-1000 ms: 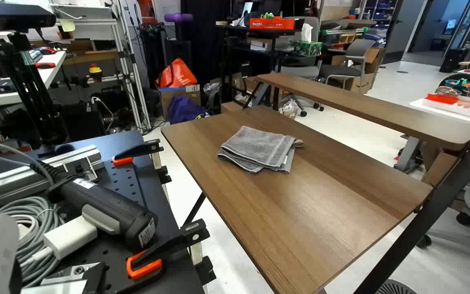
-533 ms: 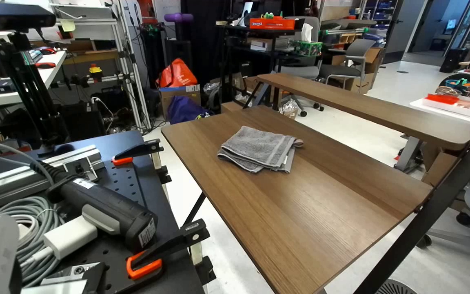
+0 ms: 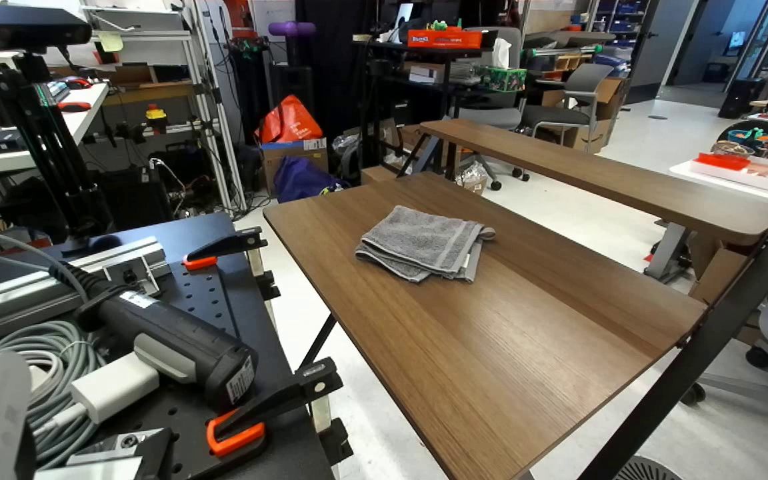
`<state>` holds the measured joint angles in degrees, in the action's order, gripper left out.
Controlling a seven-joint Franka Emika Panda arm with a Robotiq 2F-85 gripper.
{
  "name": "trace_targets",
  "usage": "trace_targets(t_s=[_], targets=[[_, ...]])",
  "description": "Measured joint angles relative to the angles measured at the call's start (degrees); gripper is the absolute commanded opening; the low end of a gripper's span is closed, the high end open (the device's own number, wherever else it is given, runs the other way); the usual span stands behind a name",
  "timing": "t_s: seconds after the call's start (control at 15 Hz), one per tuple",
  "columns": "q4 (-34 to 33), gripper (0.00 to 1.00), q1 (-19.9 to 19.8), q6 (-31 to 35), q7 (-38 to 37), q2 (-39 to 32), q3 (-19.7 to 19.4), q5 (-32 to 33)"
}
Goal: Move the cloth to the right
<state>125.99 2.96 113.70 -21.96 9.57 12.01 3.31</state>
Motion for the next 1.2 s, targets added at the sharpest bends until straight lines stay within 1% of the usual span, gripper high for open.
trace_targets(t_s=[0.27,0.47,0.6,0.87,1.2], targets=[[3.26,1.00,0.03,10.88,-1.23,-7.66,-0.58,0.32],[3.33,1.00,0.32,16.90,-2.33,-14.86,-1.47,1.11],[2.39,1.00,0.71,20.11,-2.72,-20.00,-2.76,1.22],[-1.81,1.00,2.04,24.79,-3.19,-31.07,-5.95,0.91],[-9.71,1.00,3.52,25.53,-3.25,-43.10,-8.28,-1.29]])
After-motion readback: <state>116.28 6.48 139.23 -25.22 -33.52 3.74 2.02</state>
